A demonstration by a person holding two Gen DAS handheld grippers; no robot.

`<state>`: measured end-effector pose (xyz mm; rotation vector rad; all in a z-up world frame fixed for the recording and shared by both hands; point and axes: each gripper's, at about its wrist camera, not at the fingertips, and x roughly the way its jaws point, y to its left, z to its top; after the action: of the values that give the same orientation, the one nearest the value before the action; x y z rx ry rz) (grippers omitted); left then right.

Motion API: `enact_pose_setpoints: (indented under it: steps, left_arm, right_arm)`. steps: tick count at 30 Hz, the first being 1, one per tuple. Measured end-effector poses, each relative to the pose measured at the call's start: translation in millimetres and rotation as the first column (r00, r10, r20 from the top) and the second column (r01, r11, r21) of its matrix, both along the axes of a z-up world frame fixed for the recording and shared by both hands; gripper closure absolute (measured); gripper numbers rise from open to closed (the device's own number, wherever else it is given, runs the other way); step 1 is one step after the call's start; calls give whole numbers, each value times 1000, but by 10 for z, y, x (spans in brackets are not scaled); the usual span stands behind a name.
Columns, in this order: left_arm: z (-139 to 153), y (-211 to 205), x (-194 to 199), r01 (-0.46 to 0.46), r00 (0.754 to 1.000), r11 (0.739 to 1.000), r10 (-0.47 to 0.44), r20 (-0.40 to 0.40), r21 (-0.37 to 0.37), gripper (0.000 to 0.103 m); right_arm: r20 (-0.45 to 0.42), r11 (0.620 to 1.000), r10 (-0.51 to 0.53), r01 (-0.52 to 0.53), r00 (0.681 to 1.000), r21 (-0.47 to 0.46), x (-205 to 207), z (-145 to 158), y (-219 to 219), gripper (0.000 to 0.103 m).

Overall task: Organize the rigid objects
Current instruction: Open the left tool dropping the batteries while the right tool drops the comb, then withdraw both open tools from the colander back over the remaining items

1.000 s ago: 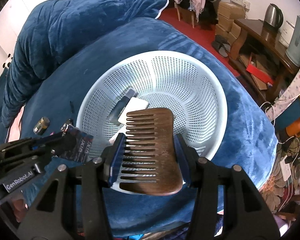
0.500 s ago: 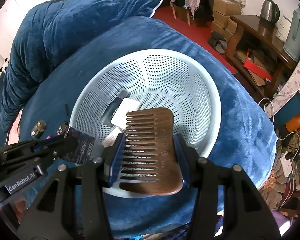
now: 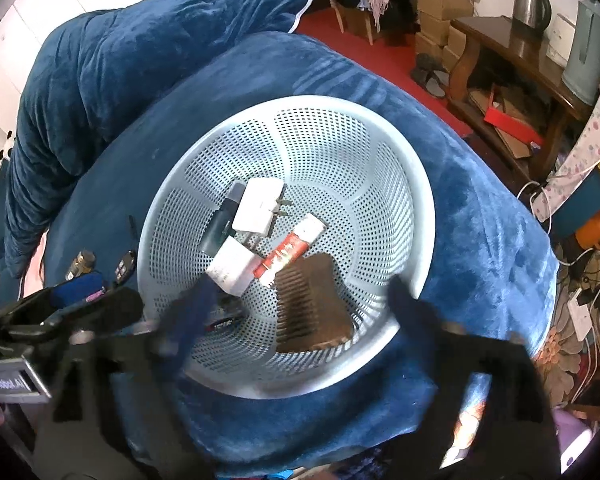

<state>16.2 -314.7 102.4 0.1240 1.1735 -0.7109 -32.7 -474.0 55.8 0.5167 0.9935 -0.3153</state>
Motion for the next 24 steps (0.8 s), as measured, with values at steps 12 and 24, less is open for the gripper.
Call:
enact_pose_setpoints:
  steps: [12, 24]
  left_arm:
    - [-10, 44, -9, -9, 1000, 999, 9, 19, 32, 0]
    - [35, 193, 11, -38, 999, 999, 38, 14, 22, 0]
  right_arm:
    - [8, 997, -29, 30, 1000, -68, -30, 46, 9, 0]
    - [5, 995, 1, 0, 1000, -98, 1, 100, 125, 0]
